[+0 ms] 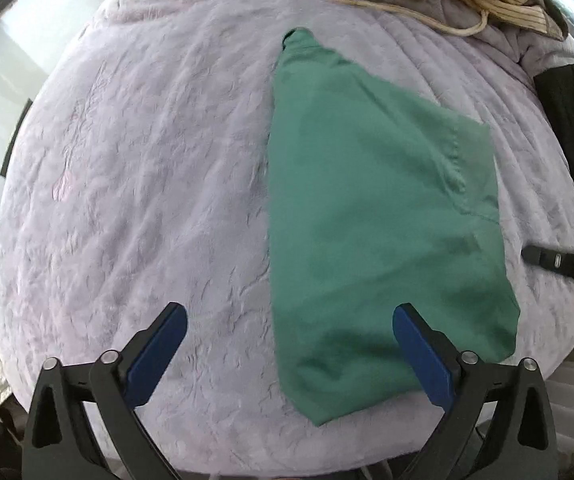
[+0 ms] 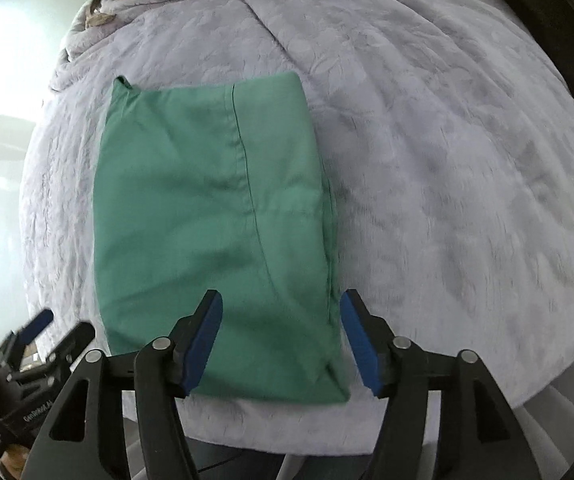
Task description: Fold large clothes
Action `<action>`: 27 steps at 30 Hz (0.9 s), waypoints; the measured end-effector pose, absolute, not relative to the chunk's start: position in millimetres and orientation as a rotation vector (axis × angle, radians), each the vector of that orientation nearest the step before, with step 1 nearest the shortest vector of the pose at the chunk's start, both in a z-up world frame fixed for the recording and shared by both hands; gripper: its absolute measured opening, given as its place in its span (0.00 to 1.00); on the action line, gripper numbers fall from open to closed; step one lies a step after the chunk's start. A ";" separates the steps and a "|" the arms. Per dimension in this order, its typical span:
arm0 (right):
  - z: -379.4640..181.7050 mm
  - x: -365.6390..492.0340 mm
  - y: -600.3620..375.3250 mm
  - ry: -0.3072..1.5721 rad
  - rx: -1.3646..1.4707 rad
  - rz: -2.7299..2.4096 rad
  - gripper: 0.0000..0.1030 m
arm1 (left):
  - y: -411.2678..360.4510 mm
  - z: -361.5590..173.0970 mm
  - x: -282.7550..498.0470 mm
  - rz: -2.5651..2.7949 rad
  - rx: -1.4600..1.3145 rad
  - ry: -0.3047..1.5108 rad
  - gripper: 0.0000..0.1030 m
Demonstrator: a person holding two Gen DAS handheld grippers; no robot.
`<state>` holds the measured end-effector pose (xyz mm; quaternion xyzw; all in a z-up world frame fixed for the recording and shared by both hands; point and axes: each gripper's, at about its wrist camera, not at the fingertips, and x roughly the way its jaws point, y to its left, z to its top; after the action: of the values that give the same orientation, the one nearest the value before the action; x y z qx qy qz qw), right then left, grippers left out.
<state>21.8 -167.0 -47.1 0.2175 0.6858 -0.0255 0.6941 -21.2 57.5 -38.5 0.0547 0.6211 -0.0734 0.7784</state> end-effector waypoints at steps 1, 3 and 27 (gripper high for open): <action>-44.8 18.1 -167.0 1.532 0.481 -0.065 0.73 | 54.9 -40.6 -19.4 -0.166 0.131 1.340 0.99; -40.3 7.0 -163.1 1.526 0.472 -0.077 0.77 | 49.7 -41.5 -17.8 -0.177 0.151 1.340 0.99; -29.1 4.4 -151.0 1.504 0.383 -0.154 0.84 | 40.4 -26.3 -16.5 -0.165 0.189 1.317 1.00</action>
<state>4.4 -151.0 -29.1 0.1727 0.6782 -0.0693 0.7110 -16.5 40.4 -26.3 0.0876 0.6102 -0.0766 0.7836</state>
